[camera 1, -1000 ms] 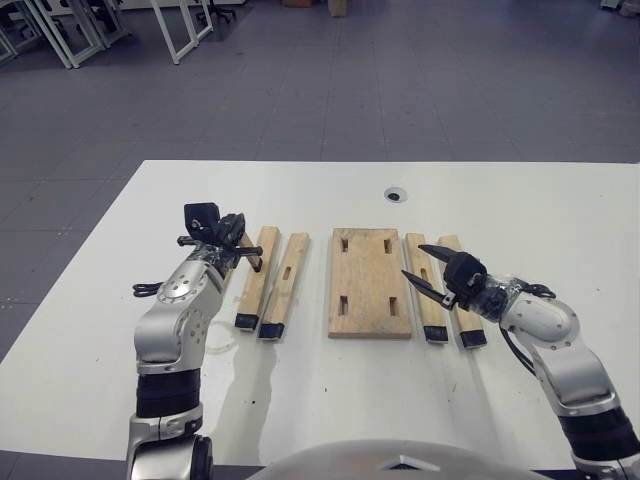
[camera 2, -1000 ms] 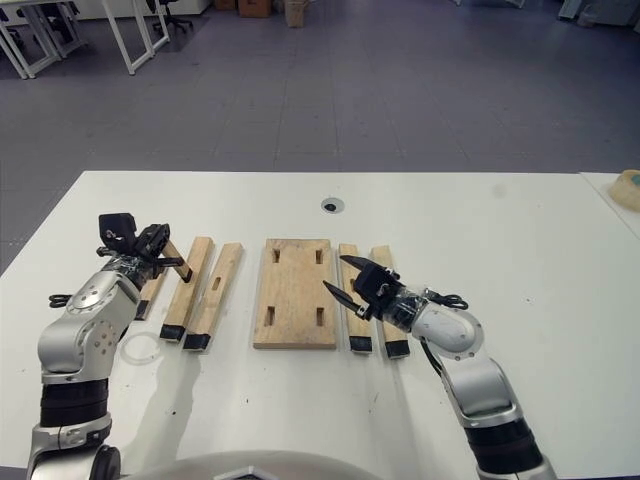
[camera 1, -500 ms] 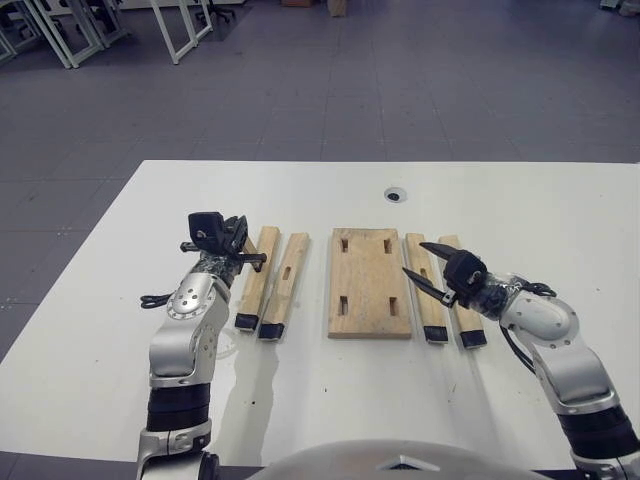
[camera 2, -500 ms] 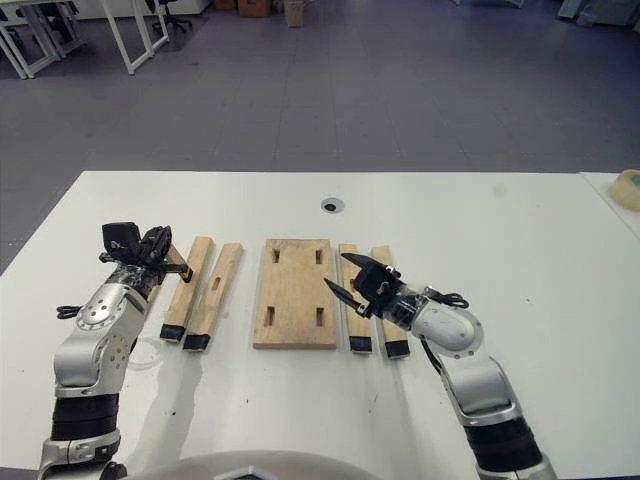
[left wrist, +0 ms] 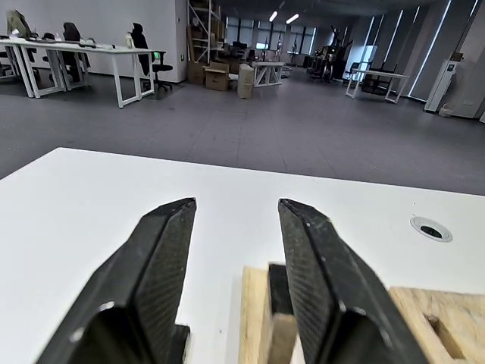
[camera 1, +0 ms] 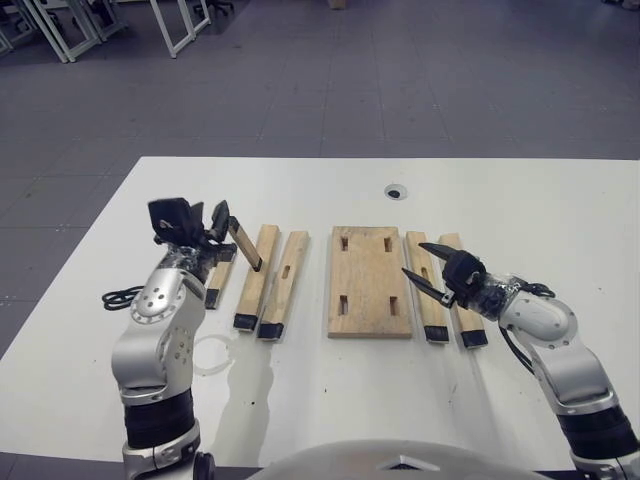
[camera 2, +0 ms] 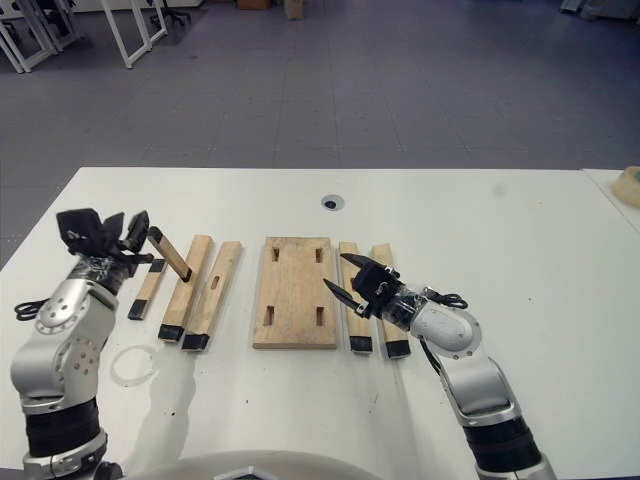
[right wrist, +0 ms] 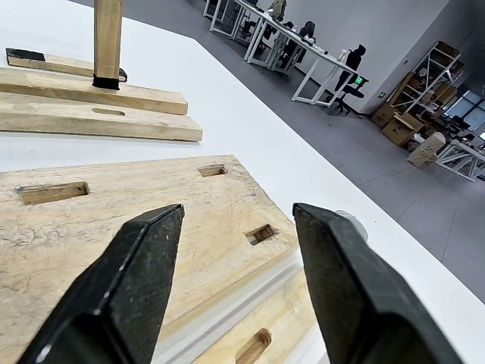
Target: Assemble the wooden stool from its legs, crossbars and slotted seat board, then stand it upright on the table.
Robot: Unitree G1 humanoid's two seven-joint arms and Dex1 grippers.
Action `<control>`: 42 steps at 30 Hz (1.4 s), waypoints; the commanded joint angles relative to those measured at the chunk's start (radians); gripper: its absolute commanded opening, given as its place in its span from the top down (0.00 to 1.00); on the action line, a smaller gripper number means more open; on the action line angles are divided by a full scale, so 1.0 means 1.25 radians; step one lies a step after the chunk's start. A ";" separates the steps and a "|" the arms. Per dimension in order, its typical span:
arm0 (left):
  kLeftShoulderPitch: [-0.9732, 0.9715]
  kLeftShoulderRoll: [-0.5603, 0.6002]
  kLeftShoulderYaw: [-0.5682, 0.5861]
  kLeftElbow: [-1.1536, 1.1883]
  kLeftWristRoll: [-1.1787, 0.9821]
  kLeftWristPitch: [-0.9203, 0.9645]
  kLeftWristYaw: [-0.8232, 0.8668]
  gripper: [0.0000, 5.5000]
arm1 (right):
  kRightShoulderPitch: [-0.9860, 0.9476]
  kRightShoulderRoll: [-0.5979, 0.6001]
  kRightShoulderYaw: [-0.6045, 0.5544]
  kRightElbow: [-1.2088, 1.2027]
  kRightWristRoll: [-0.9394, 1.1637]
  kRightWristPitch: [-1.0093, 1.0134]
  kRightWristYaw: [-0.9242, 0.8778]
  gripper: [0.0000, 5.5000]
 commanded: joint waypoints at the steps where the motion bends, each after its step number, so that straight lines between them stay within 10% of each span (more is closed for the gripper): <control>1: -0.182 0.039 0.038 0.004 -0.055 0.072 0.017 0.63 | 0.000 0.001 0.004 -0.001 -0.012 0.007 -0.006 0.52; 8: -0.381 0.061 0.027 0.176 -0.054 0.058 -0.013 0.63 | -0.004 0.008 0.013 0.003 -0.022 0.001 -0.012 0.52; 19: -0.149 -0.036 -0.054 0.404 0.013 -0.004 -0.042 0.63 | -0.004 0.011 0.015 0.007 -0.024 -0.001 -0.019 0.52; 30: -0.263 0.024 0.005 0.045 -0.044 0.020 -0.020 0.63 | 0.007 0.010 0.016 0.003 -0.027 0.003 -0.026 0.52; 42: 0.352 -0.073 -0.034 -0.073 0.006 -0.317 -0.236 0.45 | 0.024 0.017 0.011 0.006 -0.026 0.007 -0.051 0.52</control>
